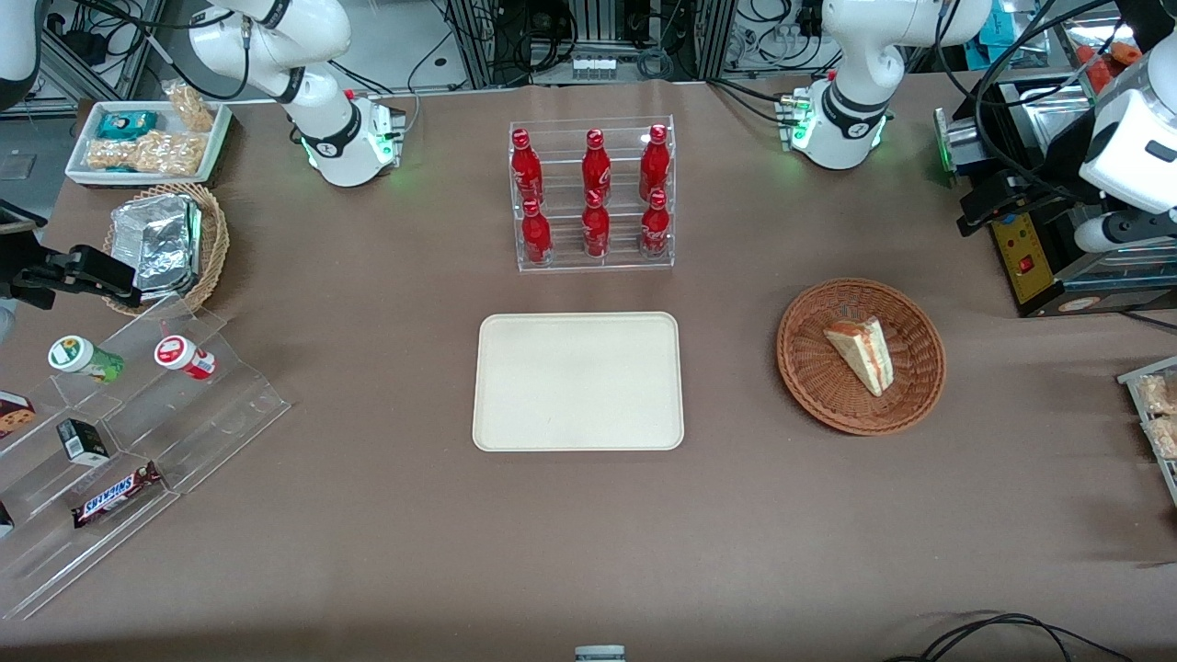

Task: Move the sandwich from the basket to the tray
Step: 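Move the left gripper over the sandwich in the wicker basket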

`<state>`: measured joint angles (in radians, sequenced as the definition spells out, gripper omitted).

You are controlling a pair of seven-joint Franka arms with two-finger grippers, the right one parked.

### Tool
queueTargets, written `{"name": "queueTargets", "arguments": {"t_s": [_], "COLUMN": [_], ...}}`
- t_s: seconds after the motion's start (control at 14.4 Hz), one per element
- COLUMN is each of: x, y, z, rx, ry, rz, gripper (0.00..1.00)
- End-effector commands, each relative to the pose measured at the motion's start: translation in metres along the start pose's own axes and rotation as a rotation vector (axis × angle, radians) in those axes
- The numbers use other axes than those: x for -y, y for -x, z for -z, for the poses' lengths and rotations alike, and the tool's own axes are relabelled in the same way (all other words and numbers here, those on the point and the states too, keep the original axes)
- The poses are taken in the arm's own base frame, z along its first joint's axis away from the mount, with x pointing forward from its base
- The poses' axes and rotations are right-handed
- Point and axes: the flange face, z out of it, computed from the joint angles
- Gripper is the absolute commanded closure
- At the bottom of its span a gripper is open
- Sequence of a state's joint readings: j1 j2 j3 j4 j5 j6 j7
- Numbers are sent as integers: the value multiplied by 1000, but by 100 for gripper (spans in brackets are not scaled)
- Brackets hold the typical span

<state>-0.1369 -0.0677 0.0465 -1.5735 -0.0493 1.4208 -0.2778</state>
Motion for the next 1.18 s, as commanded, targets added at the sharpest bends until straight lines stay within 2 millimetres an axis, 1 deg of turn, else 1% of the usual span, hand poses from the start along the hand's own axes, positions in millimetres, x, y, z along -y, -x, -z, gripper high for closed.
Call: {"name": "queueTargets", "arguments": {"t_s": [0.0,0.21,0.28,0.35,0.48,0.55,0.62,0.69,0.83,0.9,0.97,1.04,1.11], "x": [3,6,8,8,15,20,22,24,26,27,37,42,42], "y": [4,-1,-3,-8,-20,-29,-34,-38,-40,-40,-45,-51,-57], "z": [4,3,-1,-14,-48,-77,-114,-145,-198,-229,-254,-277,-298], "rx": [3,-8,-6,21,46,48,43,20,-14,-8,-12,-5,6], "ry": [-15,-42,-55,-65,-71,-68,-69,-63,-50,-43,-37,-37,-34], "rz": [11,25,27,29,54,88,168,255,332,360,406,468,521], "gripper": [0,0,0,0,0,0,0,0,0,0,0,0,0]}}
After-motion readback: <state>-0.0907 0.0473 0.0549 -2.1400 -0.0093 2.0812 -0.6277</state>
